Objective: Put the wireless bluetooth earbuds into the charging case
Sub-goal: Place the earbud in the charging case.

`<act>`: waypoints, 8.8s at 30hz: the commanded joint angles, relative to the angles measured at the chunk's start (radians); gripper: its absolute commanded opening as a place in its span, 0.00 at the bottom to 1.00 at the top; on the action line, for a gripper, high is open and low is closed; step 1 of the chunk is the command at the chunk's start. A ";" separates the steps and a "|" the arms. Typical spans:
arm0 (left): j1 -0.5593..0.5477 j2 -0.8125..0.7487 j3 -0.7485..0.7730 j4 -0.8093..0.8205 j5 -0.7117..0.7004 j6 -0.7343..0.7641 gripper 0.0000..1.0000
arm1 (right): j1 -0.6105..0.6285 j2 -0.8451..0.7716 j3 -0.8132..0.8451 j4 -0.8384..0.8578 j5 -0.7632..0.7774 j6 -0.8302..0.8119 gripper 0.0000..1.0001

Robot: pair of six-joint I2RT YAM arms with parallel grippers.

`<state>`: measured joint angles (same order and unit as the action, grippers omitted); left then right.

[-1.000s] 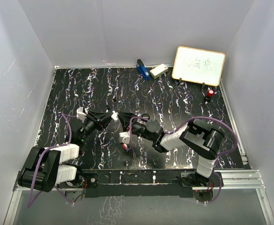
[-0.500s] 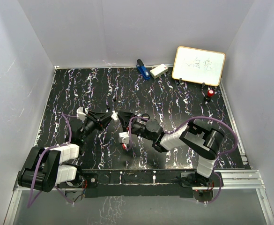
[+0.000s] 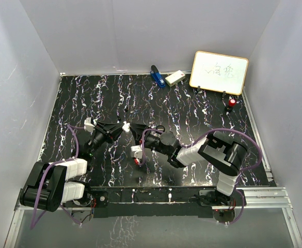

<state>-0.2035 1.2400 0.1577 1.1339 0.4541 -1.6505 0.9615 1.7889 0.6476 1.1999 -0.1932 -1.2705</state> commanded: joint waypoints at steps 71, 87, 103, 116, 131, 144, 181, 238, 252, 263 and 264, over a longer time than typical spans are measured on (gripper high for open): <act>0.007 0.035 0.046 0.085 0.001 0.031 0.00 | 0.015 -0.087 0.003 0.029 0.063 0.096 0.45; 0.007 -0.040 0.032 0.033 0.021 0.026 0.00 | 0.015 -0.018 0.045 0.052 0.071 0.101 0.45; 0.007 -0.043 0.020 0.011 0.014 0.036 0.00 | 0.015 -0.039 0.031 0.057 0.073 0.114 0.45; 0.007 0.098 0.072 0.119 0.004 0.016 0.00 | 0.022 -0.286 -0.083 -0.106 0.231 0.479 0.55; -0.009 0.024 0.136 -0.036 -0.030 0.043 0.00 | 0.037 -0.288 0.026 -0.149 0.482 1.025 0.77; -0.026 0.046 0.155 -0.020 -0.026 0.025 0.00 | 0.037 -0.078 0.088 0.069 0.647 0.917 0.84; -0.028 0.047 0.161 -0.023 -0.026 0.034 0.00 | 0.037 -0.098 0.082 0.007 0.642 0.946 0.85; -0.030 0.012 0.137 -0.025 -0.013 0.032 0.00 | 0.036 -0.087 0.088 0.012 0.675 0.936 0.85; -0.031 0.009 0.135 -0.024 -0.011 0.031 0.00 | 0.031 -0.068 0.104 0.013 0.673 0.935 0.86; -0.043 0.007 0.132 -0.028 -0.014 0.032 0.00 | 0.029 -0.065 0.110 0.012 0.672 0.933 0.86; -0.042 0.007 0.132 -0.028 -0.013 0.032 0.00 | 0.029 -0.065 0.110 0.013 0.672 0.933 0.86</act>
<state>-0.2401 1.2842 0.2935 1.0912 0.4286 -1.6165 0.9939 1.7176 0.7235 1.1698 0.4725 -0.3344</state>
